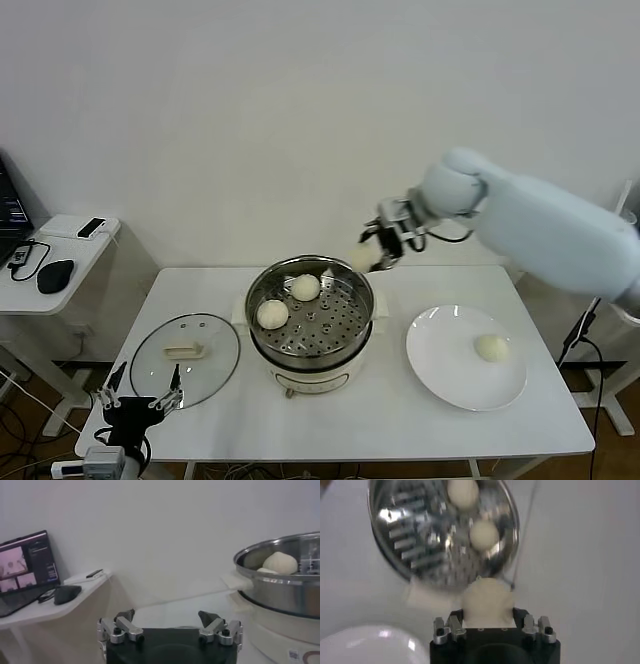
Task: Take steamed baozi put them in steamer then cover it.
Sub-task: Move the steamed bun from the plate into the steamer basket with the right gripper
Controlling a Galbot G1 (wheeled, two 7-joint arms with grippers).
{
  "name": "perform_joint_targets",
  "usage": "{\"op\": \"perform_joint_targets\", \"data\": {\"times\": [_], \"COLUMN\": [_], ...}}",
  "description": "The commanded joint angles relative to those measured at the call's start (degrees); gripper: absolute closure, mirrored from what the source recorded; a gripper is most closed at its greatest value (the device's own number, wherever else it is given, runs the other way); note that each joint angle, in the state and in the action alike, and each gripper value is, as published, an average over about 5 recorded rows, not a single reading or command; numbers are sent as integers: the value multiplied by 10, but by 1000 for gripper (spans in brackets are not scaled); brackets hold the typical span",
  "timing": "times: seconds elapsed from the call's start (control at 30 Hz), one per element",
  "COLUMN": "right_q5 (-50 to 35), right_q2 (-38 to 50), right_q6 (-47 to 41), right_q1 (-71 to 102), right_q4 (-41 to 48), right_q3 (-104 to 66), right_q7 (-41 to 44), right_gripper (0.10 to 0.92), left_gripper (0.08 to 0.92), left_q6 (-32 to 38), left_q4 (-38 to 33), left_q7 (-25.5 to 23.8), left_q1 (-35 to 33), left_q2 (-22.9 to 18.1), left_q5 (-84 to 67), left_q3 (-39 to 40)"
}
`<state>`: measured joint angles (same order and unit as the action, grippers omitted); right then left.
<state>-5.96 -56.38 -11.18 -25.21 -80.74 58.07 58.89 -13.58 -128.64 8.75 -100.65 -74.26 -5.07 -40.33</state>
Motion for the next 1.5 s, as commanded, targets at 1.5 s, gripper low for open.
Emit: {"op": "perform_joint_targets", "data": {"times": [1.5], "right_q5": [91], "right_q2": [-19], "right_q6": [158], "right_q1": [-25], "right_q4": [-27], "right_q3": [34], "right_q7": [21], "right_gripper": [202], "left_gripper": [177], "left_q6": [2], "left_q4": [-3], "left_q7": [1], "left_q1": [-2], "left_q2": [-5], "left_q5": [-5], "left_q3": [-14]}}
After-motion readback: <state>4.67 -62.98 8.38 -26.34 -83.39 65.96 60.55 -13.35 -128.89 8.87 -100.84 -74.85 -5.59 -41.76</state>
